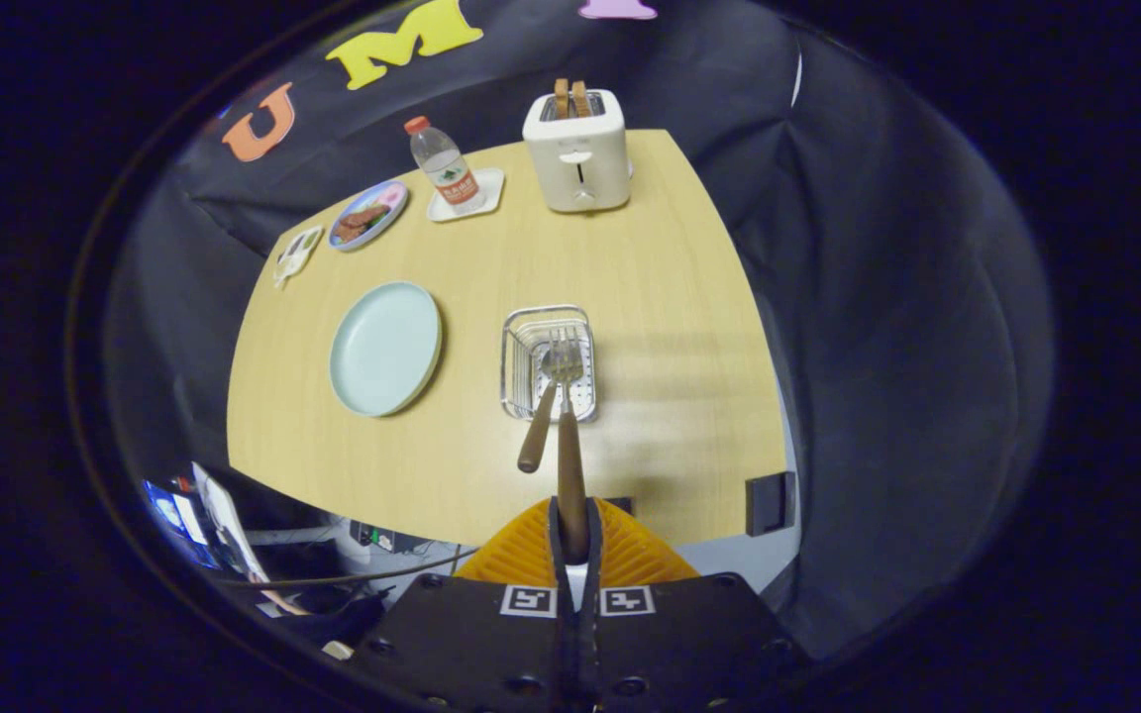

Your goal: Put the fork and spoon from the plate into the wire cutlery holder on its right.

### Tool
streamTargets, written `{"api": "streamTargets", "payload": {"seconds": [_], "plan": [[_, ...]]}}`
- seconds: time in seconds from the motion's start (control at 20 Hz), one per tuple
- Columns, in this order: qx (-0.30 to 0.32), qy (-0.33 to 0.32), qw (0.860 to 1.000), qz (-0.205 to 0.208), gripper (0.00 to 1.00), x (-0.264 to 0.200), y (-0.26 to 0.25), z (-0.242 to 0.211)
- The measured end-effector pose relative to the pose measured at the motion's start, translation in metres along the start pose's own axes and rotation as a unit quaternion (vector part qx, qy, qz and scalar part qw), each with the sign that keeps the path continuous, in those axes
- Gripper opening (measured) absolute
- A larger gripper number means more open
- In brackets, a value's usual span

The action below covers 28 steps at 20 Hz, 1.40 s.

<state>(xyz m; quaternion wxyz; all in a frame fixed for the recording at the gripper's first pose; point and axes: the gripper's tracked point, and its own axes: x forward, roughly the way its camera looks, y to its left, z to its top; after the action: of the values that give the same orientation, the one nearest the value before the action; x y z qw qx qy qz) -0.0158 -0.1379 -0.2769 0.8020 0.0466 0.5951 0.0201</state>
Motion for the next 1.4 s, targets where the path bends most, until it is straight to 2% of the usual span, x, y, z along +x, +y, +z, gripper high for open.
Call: {"api": "streamTargets", "payload": {"seconds": [0.35, 0.6, 0.7, 1.05, 1.1, 1.3, 1.4], "plan": [[0.01, 0.049, 0.999, 0.01, 0.04, 0.013, 0.003, 0.01], [0.008, 0.015, 1.0, 0.009, 0.13, 0.01, 0.019, 0.033], [-0.004, -0.004, 1.0, 0.015, 0.25, 0.005, 0.031, 0.037], [-0.012, -0.089, 0.994, 0.056, 0.45, -0.016, 0.096, 0.043], [-0.012, -0.104, 0.993, 0.061, 0.45, -0.02, 0.108, 0.043], [-0.042, -0.196, 0.978, 0.066, 0.6, -0.049, 0.157, 0.056], [-0.063, -0.248, 0.965, 0.066, 0.77, -0.069, 0.184, 0.062]]}}
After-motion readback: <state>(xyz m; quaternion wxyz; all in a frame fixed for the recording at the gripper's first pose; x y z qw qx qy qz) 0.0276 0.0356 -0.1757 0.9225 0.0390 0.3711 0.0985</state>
